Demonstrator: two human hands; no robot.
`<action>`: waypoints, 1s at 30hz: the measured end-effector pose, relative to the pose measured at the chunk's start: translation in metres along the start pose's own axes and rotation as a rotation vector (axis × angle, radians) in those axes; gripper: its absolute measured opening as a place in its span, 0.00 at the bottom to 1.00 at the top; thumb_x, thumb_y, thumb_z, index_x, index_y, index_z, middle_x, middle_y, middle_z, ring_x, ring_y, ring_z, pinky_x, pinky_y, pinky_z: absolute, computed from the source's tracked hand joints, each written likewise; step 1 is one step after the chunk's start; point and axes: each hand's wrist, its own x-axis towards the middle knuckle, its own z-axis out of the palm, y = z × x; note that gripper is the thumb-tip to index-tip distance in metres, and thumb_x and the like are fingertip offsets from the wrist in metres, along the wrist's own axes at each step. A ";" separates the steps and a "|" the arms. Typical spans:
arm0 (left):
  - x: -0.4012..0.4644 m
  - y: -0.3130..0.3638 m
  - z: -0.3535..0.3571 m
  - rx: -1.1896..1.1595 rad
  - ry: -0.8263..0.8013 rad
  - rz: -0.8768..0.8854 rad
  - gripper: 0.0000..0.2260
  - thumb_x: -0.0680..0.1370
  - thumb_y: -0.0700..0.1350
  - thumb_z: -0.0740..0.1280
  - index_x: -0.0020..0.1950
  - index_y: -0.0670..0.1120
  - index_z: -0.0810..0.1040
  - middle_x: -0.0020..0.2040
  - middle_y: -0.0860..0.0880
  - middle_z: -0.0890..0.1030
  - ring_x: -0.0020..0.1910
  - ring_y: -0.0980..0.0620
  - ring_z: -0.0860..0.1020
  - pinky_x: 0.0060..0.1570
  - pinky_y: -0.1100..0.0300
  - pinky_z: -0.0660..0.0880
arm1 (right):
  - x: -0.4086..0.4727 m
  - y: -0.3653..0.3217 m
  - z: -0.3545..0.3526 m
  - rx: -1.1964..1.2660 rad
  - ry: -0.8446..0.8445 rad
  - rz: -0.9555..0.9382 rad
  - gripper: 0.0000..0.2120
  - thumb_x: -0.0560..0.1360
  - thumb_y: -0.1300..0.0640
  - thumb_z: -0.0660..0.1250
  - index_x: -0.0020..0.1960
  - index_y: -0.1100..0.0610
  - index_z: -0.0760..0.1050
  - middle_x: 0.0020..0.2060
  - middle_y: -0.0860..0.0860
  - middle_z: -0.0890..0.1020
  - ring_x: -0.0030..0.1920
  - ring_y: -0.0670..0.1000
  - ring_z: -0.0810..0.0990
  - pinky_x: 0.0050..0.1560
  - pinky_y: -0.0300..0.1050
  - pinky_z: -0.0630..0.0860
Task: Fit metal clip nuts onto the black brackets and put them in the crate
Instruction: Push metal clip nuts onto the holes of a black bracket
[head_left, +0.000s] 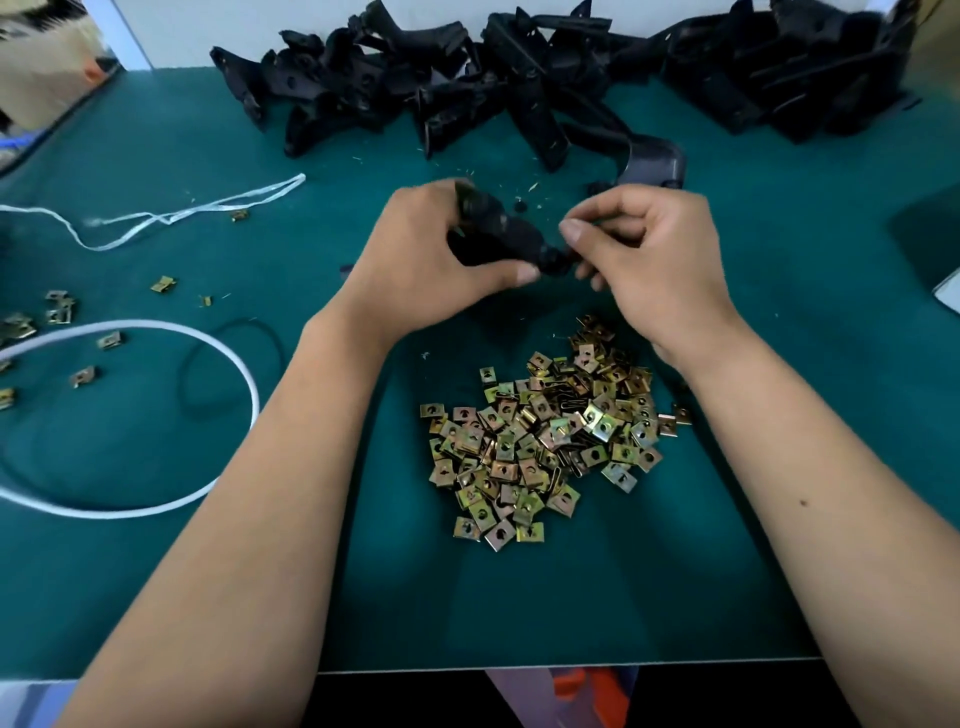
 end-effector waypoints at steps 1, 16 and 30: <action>0.000 0.002 0.001 -0.055 0.023 -0.025 0.08 0.72 0.52 0.79 0.49 0.56 0.85 0.48 0.55 0.85 0.48 0.58 0.83 0.53 0.52 0.79 | 0.000 0.000 0.000 0.017 0.010 0.010 0.02 0.77 0.57 0.74 0.49 0.53 0.85 0.36 0.49 0.87 0.32 0.49 0.82 0.35 0.41 0.78; -0.004 -0.006 -0.011 -0.171 -0.028 -0.319 0.26 0.72 0.60 0.74 0.60 0.45 0.70 0.46 0.44 0.85 0.43 0.44 0.84 0.46 0.45 0.81 | -0.004 -0.003 0.007 0.236 -0.082 0.101 0.09 0.78 0.66 0.71 0.54 0.55 0.85 0.43 0.53 0.88 0.38 0.54 0.86 0.43 0.43 0.82; -0.004 -0.004 -0.007 -0.279 -0.050 -0.248 0.22 0.73 0.50 0.77 0.62 0.45 0.75 0.43 0.48 0.82 0.39 0.53 0.79 0.42 0.57 0.77 | -0.005 -0.001 0.012 0.233 -0.064 0.111 0.04 0.77 0.59 0.75 0.43 0.54 0.84 0.34 0.51 0.84 0.32 0.48 0.79 0.31 0.39 0.76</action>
